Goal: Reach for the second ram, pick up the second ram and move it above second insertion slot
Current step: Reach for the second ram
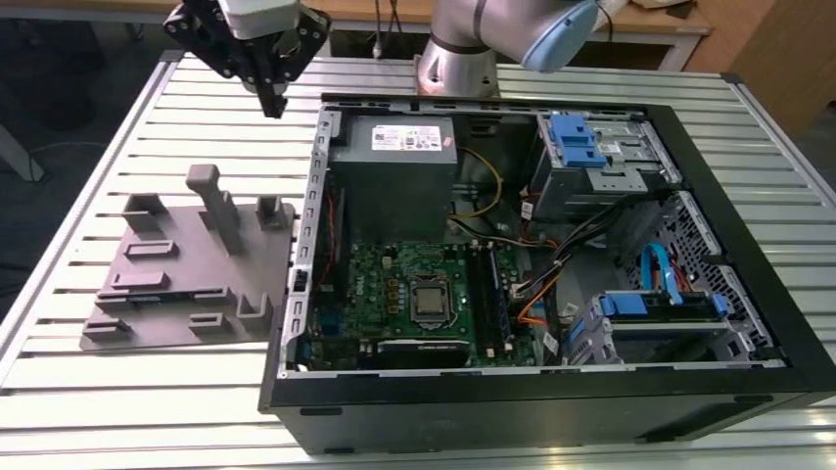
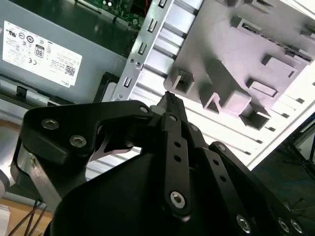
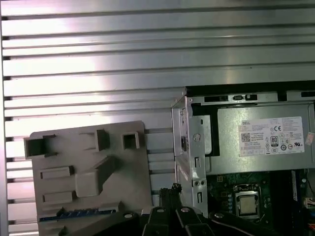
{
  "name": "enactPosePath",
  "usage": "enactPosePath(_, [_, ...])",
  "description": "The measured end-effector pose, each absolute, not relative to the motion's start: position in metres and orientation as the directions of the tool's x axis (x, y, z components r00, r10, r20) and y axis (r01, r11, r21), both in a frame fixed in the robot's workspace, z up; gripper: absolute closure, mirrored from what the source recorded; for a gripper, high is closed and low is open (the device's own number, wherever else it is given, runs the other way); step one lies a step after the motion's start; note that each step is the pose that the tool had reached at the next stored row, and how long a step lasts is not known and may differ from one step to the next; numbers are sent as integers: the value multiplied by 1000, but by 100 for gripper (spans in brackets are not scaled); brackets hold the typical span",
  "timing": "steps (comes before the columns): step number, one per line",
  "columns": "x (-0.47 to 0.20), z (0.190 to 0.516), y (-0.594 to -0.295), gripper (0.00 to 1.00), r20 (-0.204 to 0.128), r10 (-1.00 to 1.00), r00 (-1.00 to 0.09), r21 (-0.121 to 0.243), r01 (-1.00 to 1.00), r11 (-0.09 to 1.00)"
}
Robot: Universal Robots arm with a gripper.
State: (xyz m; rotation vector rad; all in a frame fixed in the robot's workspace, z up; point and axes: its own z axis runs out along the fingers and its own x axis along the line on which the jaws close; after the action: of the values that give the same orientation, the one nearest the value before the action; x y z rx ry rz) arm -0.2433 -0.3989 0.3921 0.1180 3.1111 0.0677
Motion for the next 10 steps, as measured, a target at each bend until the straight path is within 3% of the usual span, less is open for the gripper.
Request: enactPosePath(10, [-261, 389, -399, 89, -26, 76, -997, 45, 75, 996])
